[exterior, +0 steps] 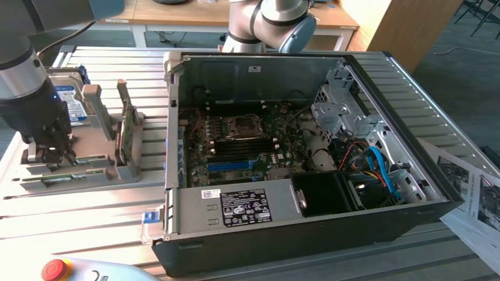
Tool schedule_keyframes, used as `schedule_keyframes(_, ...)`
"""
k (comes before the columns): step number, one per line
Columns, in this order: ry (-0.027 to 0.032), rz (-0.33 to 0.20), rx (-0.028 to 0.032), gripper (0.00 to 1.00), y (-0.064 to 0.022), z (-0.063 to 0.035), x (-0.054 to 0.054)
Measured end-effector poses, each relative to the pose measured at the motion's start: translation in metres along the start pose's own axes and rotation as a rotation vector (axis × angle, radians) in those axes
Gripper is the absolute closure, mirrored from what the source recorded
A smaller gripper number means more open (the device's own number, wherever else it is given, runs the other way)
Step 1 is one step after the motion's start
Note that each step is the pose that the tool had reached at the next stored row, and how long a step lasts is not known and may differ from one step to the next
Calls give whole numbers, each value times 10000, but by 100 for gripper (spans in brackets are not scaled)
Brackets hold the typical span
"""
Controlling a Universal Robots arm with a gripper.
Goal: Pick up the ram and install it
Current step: 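Pick up the ram and move it above insertion slot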
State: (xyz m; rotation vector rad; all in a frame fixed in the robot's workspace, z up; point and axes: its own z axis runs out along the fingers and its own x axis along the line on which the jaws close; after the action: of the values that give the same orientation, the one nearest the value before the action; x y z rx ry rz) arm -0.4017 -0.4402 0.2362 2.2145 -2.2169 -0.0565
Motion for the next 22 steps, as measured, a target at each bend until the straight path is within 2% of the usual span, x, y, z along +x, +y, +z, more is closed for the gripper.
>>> schedule_keyframes(22, 7, -227, -5, 76, -5, 34, 17)
